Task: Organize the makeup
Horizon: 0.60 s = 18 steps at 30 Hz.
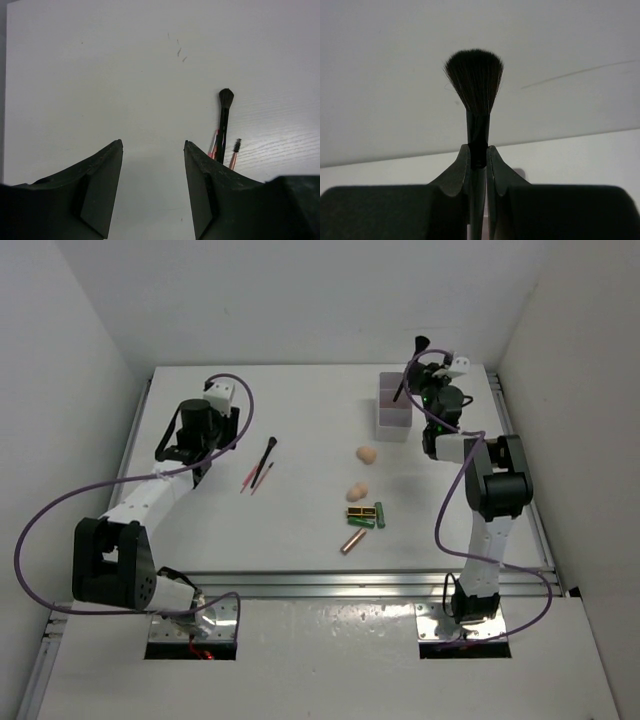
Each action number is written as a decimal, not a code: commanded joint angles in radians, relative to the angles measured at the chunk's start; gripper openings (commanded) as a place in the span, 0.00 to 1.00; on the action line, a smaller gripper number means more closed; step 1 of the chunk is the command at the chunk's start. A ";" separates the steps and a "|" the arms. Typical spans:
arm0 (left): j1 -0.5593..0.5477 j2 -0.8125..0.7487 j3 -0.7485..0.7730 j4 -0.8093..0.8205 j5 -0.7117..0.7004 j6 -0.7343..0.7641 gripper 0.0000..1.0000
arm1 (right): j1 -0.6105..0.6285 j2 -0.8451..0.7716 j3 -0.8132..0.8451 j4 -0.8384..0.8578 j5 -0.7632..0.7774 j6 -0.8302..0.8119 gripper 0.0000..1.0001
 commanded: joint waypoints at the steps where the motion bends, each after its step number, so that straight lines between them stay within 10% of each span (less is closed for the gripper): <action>1: -0.007 0.018 0.050 0.010 -0.006 0.010 0.58 | 0.001 0.039 -0.028 0.258 0.095 -0.080 0.00; 15: 0.021 0.070 0.061 0.021 0.041 0.038 0.61 | 0.039 0.086 -0.134 0.304 0.069 -0.106 0.02; 18: 0.021 0.079 0.052 0.021 0.064 0.050 0.65 | 0.036 0.047 -0.152 0.306 0.052 -0.105 0.27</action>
